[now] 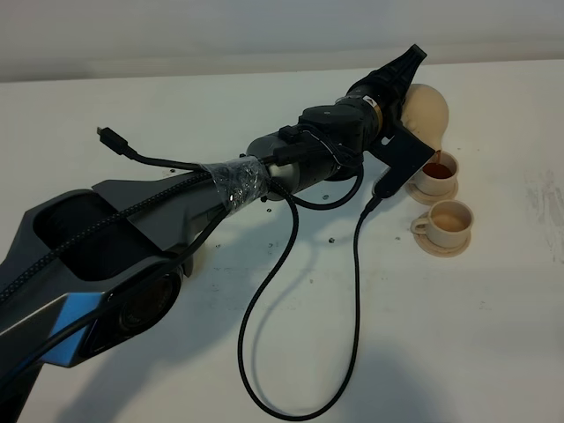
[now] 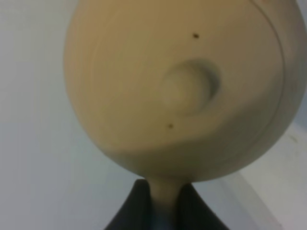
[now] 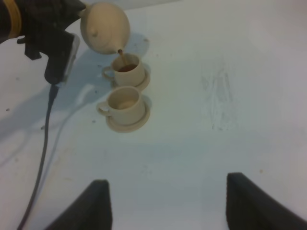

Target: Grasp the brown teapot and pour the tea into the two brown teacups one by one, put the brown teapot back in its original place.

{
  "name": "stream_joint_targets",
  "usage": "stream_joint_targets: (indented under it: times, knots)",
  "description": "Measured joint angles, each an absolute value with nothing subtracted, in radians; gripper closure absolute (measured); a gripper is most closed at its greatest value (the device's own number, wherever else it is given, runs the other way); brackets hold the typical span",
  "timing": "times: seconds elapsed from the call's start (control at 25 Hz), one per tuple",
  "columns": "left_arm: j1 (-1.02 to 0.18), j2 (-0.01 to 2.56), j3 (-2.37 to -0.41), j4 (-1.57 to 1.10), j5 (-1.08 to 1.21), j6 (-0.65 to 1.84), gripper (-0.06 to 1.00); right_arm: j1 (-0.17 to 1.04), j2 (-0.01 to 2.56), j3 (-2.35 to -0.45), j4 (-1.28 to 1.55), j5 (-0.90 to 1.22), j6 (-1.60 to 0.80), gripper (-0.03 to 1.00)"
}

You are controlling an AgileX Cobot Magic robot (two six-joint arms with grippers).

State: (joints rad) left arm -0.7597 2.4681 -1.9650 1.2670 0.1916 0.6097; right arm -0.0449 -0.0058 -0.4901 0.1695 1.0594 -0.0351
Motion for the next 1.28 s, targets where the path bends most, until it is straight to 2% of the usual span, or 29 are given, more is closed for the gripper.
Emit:
stream_joint_targets:
  times: [1.28]
  knots:
    - [-0.760,2.468,-1.965,1.303,0.191,0.609,0.84,-0.045,-0.006,-0.490,0.170,1.059,-0.035,0.43]
